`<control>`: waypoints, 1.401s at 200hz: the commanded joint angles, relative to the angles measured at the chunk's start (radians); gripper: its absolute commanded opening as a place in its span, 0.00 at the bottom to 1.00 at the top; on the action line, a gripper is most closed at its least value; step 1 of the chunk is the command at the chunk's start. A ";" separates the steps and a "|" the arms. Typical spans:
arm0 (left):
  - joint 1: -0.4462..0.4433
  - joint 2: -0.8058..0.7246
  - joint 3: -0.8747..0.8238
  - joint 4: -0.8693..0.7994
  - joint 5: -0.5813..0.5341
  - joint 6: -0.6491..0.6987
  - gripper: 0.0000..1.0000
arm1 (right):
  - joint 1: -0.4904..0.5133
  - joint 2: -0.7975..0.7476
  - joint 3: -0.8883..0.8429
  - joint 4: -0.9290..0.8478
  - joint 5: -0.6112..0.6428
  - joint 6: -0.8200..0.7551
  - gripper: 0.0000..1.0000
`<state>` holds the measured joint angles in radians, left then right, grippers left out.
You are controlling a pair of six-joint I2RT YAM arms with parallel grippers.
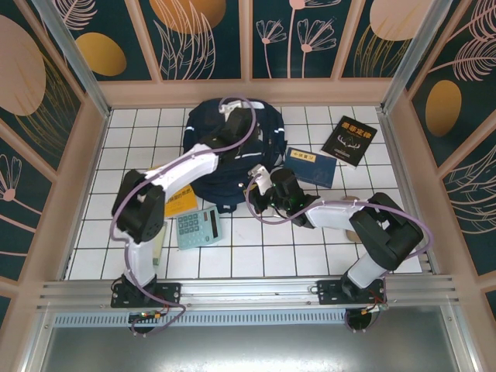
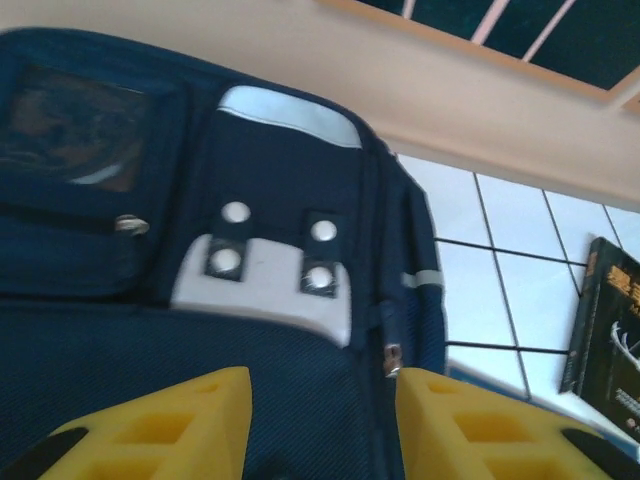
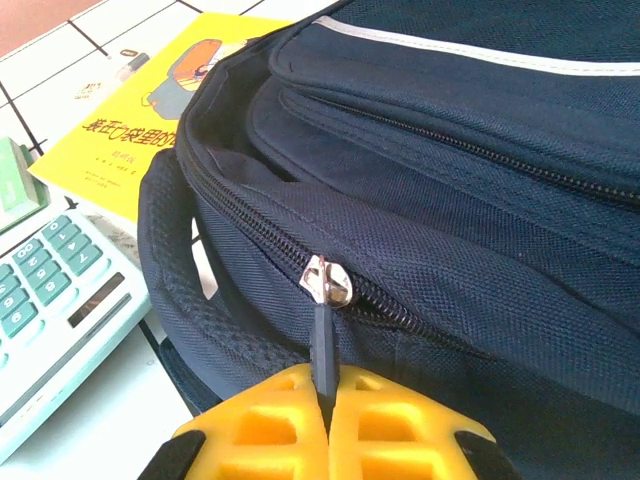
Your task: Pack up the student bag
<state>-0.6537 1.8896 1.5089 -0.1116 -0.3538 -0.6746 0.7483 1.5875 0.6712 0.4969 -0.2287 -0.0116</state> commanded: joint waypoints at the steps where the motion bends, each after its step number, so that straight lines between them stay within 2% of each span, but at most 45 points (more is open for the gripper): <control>1: 0.015 -0.196 -0.184 0.067 -0.087 0.004 0.44 | 0.013 0.011 -0.020 0.089 0.040 0.026 0.09; 18: 0.017 -0.304 -0.316 0.075 -0.126 -0.009 0.45 | 0.045 0.029 -0.027 0.095 0.087 0.032 0.22; 53: 0.017 -0.486 -0.544 0.108 -0.138 -0.036 0.47 | 0.142 0.049 -0.019 0.086 0.164 0.034 0.32; 71: 0.017 -0.547 -0.632 0.110 -0.125 -0.055 0.47 | 0.164 0.043 -0.003 0.081 0.112 0.053 0.32; 85: 0.017 -0.582 -0.675 0.108 -0.103 -0.063 0.48 | 0.166 0.025 -0.005 0.083 0.087 0.063 0.32; 101: 0.015 -0.610 -0.714 0.105 -0.083 -0.072 0.48 | 0.158 -0.019 -0.017 0.072 0.126 0.069 0.35; 135: -0.004 -0.644 -0.780 0.126 -0.025 -0.122 0.48 | 0.062 -0.181 -0.076 0.062 0.128 0.117 0.46; 145: -0.023 -0.642 -0.790 0.138 -0.020 -0.144 0.48 | 0.030 -0.215 -0.085 0.056 0.138 0.138 0.49; 177: -0.125 -0.585 -0.782 0.166 -0.020 -0.217 0.45 | -0.078 -0.267 -0.107 0.040 0.144 0.199 0.50; 194: -0.168 -0.532 -0.766 0.178 -0.006 -0.265 0.40 | -0.115 -0.287 -0.133 0.066 0.151 0.225 0.50; 239: -0.262 -0.381 -0.655 0.127 -0.017 -0.348 0.39 | -0.150 -0.328 -0.198 0.124 0.172 0.263 0.52; 280: -0.308 -0.241 -0.486 -0.021 -0.070 -0.358 0.40 | -0.172 -0.384 -0.240 0.143 0.186 0.279 0.55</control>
<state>-0.9417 1.5875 0.9268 -0.0223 -0.3779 -1.0035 0.5915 1.2530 0.4561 0.5751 -0.0677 0.2398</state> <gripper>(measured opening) 0.399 0.544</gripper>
